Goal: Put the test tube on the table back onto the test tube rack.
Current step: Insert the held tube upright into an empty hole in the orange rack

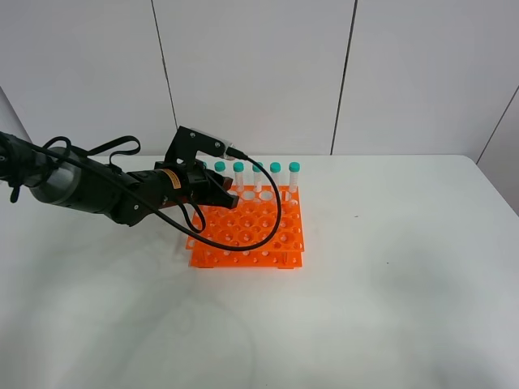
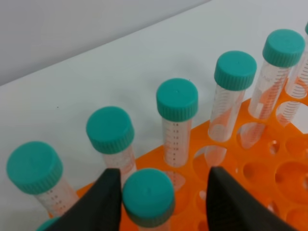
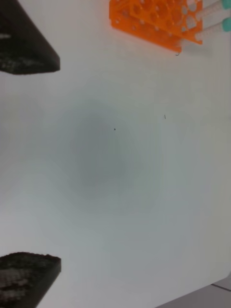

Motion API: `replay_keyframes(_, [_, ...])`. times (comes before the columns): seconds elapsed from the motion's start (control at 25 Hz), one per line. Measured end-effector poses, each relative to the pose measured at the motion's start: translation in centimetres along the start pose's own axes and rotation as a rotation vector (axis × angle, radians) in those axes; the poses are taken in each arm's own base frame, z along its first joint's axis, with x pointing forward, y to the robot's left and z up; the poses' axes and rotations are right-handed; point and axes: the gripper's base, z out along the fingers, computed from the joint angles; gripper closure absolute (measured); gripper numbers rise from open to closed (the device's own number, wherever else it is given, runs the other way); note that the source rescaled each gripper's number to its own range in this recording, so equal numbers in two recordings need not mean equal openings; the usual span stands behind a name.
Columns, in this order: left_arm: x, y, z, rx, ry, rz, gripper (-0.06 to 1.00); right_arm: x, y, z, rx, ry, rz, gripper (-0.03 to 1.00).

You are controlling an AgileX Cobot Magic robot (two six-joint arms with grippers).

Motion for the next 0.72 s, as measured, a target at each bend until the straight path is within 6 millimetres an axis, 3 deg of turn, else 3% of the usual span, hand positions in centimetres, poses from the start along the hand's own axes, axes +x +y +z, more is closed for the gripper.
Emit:
replay_keyframes(0.56, [-1.3, 0.0, -0.8, -0.001, -0.021, 0.001, 0.68, 0.0, 0.0, 0.0, 0.0, -0.001, 0.0, 0.02])
replay_keyframes(0.72, [-2.5, 0.0, -1.7, -0.004, -0.033, 0.0, 0.68, 0.0, 0.0, 0.0, 0.0, -0.001, 0.0, 0.02])
